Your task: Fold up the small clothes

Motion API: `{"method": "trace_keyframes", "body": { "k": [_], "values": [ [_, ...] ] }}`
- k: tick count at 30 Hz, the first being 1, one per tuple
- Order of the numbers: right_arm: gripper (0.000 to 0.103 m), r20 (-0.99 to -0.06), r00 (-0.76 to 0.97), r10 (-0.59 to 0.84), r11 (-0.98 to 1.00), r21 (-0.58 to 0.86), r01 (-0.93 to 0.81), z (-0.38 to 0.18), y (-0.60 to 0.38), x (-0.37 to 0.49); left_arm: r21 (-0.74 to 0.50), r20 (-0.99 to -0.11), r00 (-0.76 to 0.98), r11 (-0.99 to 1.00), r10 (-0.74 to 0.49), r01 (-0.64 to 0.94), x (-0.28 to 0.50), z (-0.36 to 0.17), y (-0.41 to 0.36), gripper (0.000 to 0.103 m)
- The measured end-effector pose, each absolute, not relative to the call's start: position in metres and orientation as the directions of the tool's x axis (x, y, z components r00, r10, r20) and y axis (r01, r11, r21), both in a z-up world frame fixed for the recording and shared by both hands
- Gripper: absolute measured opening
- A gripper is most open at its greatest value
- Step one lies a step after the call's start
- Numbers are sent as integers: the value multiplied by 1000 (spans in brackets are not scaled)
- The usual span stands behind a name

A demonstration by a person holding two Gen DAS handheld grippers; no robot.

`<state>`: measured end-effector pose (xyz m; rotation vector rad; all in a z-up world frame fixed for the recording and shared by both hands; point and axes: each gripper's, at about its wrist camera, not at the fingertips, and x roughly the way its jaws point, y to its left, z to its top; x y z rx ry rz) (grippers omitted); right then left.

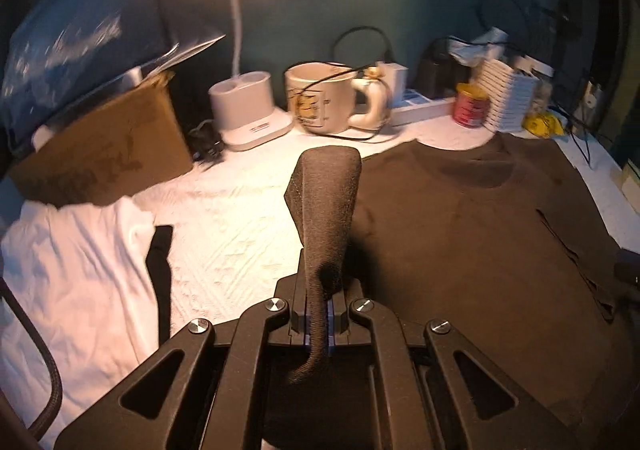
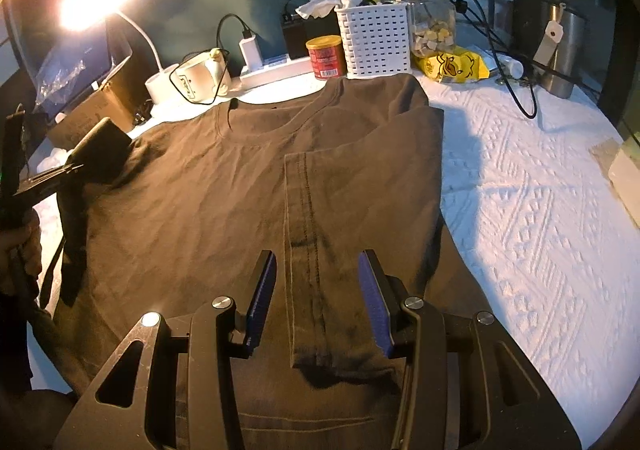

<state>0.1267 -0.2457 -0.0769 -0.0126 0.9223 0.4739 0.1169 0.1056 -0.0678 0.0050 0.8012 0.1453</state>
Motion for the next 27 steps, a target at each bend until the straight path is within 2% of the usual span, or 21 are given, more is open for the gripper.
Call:
{"method": "trace_keyframes", "body": {
  "k": [7,10,12,14,20,21,24,27],
  "values": [
    [46,-759,521,389,903,203,-379,-76,-260,121,85,-780,619,996,88,-35,133,-86,64,7],
    [46,-758,529,382,909,206,-362,-76,-270,119,53,-805,591,999,43,1,134,-91,51,25],
    [46,-757,533,377,913,207,-352,-76,-276,118,5,-812,584,1000,-6,17,130,-89,47,48],
    [46,-758,536,371,917,208,-341,-77,-281,117,-32,-811,584,999,-33,12,122,-84,50,56],
    [46,-769,531,355,924,204,-322,-84,-287,118,-118,-777,625,993,-73,-30,89,-58,85,58],
    [46,-770,530,356,924,205,-323,-84,-286,118,-113,-770,636,992,-57,-47,84,-54,93,62],
    [46,-769,527,361,920,203,-334,-85,-281,118,-96,-759,651,988,8,-123,72,-55,121,63],
    [46,-772,520,365,915,196,-353,-85,-272,118,-186,-772,635,962,-18,-198,67,-71,152,63]
  ]
}}
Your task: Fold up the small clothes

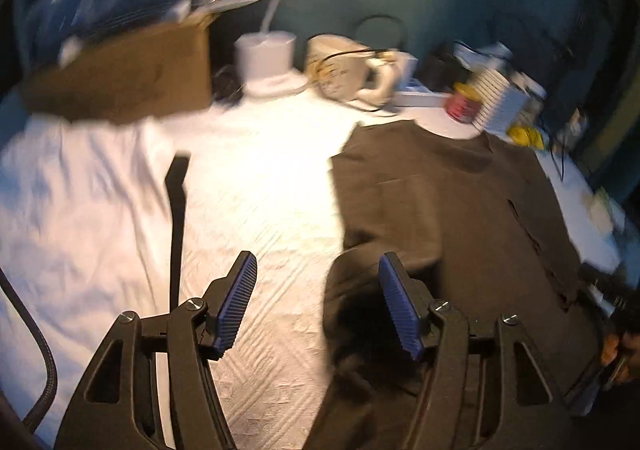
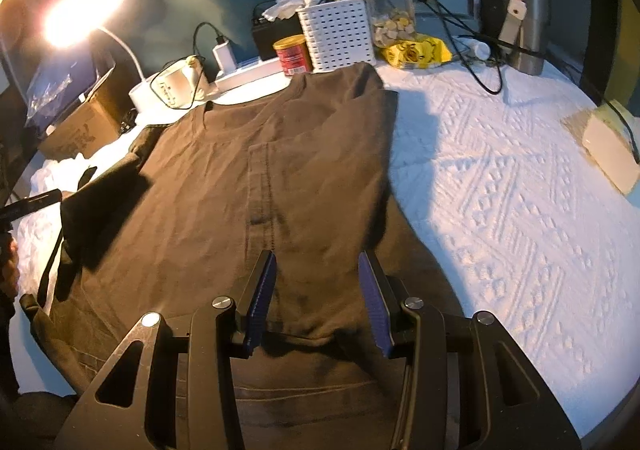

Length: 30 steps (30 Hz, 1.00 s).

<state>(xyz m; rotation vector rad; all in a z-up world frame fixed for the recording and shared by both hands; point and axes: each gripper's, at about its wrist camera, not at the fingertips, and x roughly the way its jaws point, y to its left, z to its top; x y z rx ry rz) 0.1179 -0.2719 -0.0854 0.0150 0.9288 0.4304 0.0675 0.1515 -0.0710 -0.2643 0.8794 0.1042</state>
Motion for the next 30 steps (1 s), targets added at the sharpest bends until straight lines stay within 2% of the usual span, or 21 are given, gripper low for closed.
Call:
{"method": "trace_keyframes", "body": {
  "k": [4,9,10,11,12,16,26,28,30],
  "values": [
    [46,-777,513,365,911,183,-371,-85,-262,117,-311,-749,648,937,-137,-161,70,-85,157,63],
    [46,-777,515,363,909,175,-377,-83,-255,116,-381,-750,604,922,-269,-63,88,-100,138,62],
    [46,-776,516,362,910,174,-376,-82,-255,115,-391,-746,597,920,-294,-36,88,-101,133,56],
    [46,-776,517,361,911,173,-375,-82,-255,115,-402,-736,597,916,-319,-5,88,-100,127,30],
    [46,-777,518,358,912,172,-372,-82,-255,115,-410,-734,585,912,-347,25,88,-99,120,15],
    [46,-779,520,350,917,172,-360,-83,-258,115,-403,-728,555,906,-402,127,86,-91,89,14],
    [46,-772,526,356,918,185,-350,-84,-268,114,-386,-794,385,879,-471,280,87,-98,25,15],
    [46,-770,528,357,919,189,-346,-84,-272,115,-363,-799,394,887,-454,286,88,-92,23,22],
    [46,-766,533,359,920,196,-339,-84,-277,115,-341,-794,433,902,-427,265,94,-84,27,51]
  ]
}}
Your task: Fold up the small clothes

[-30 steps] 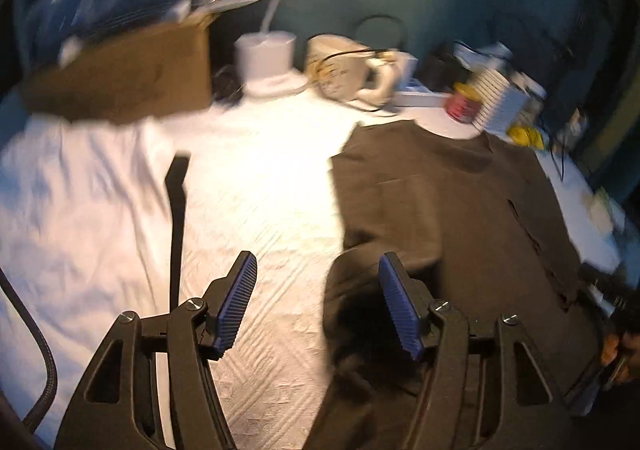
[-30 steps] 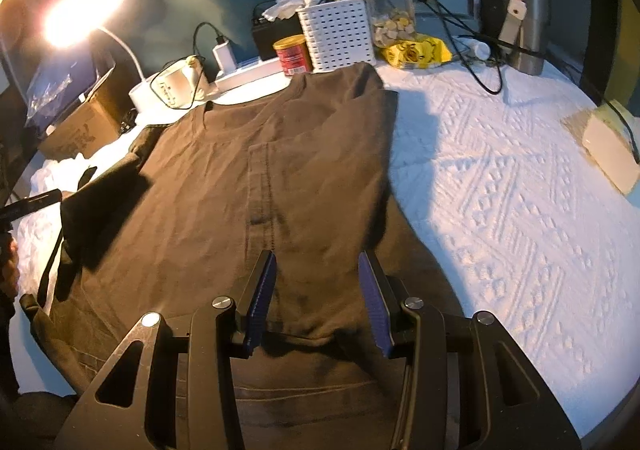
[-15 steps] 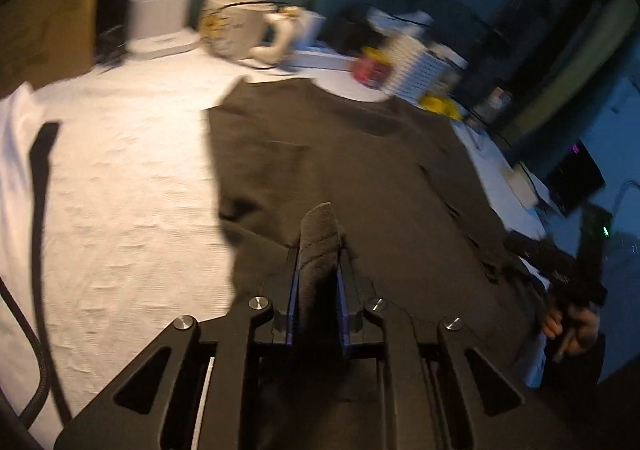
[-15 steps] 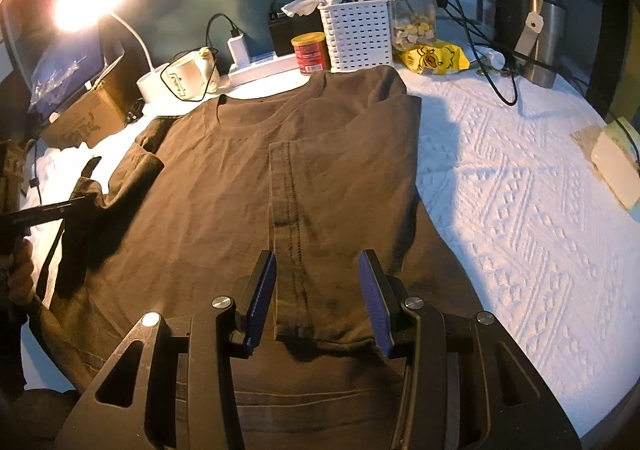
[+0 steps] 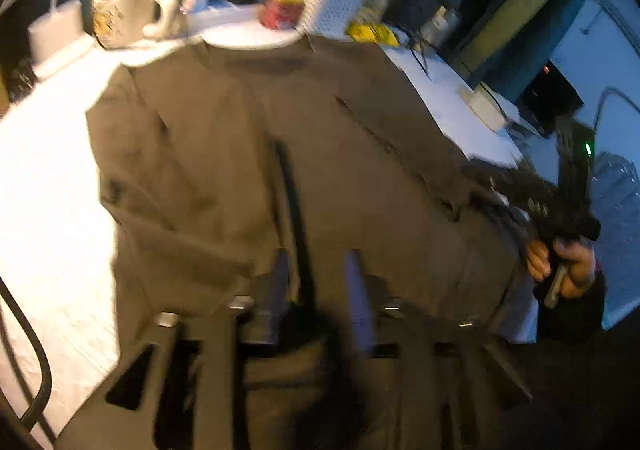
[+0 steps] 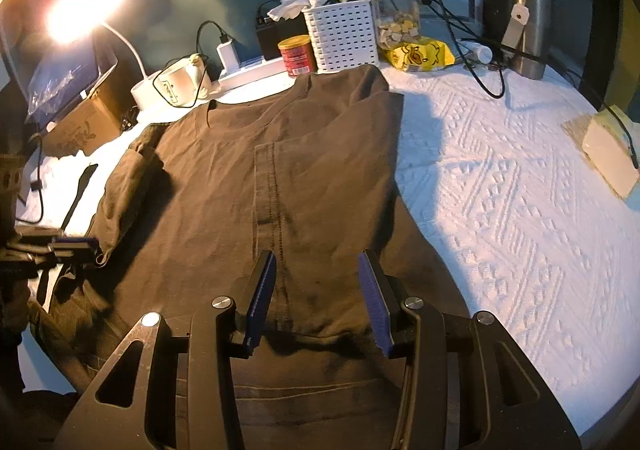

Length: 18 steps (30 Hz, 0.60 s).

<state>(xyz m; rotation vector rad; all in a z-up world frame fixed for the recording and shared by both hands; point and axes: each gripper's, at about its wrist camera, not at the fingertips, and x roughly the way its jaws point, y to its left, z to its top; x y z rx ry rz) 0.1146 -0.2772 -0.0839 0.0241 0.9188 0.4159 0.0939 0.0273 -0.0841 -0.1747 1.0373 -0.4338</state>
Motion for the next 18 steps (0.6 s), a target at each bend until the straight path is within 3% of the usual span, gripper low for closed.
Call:
{"method": "trace_keyframes", "body": {
  "k": [2,11,18],
  "values": [
    [46,-763,538,358,922,199,-331,-84,-283,115,-305,-794,477,926,-377,224,102,-79,34,63],
    [46,-769,545,333,937,207,-280,-91,-309,118,-310,-840,430,943,-330,117,147,-111,31,63],
    [46,-776,541,324,942,210,-262,-97,-317,123,-330,-849,361,921,-385,208,128,-114,3,63]
  ]
}}
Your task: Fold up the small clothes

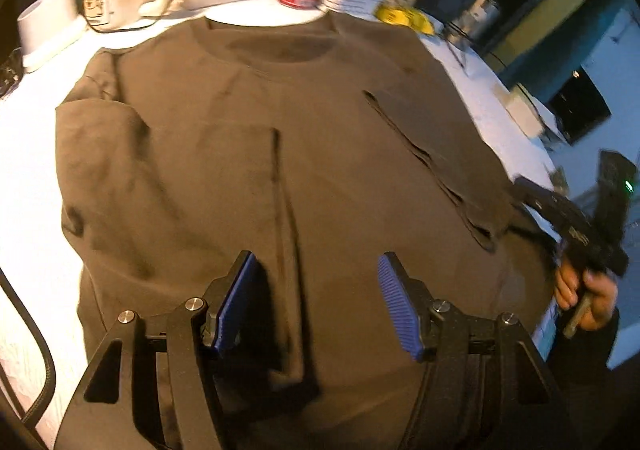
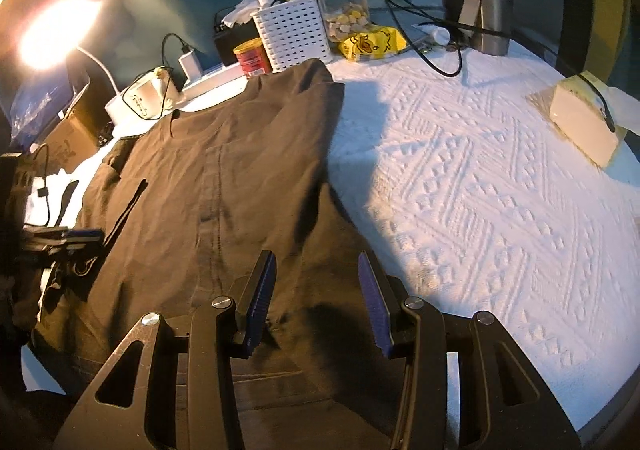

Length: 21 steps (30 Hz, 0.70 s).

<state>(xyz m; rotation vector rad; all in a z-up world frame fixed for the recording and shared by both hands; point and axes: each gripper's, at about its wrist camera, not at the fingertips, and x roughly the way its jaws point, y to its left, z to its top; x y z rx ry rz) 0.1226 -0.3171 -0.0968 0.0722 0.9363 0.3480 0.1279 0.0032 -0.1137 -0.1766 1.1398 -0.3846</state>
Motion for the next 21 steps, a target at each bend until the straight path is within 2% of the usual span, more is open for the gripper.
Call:
{"method": "trace_keyframes", "body": {
  "k": [7,11,21],
  "values": [
    [46,-783,528,330,938,210,-275,-100,-308,126,-235,-831,470,954,-297,188,89,-73,38,63],
    [46,-783,523,337,933,205,-295,-98,-295,127,-202,-849,462,965,-257,167,81,-84,55,63],
    [46,-784,531,320,936,174,-308,-90,-282,110,-247,-862,373,927,-343,281,72,-110,25,63]
  ]
}}
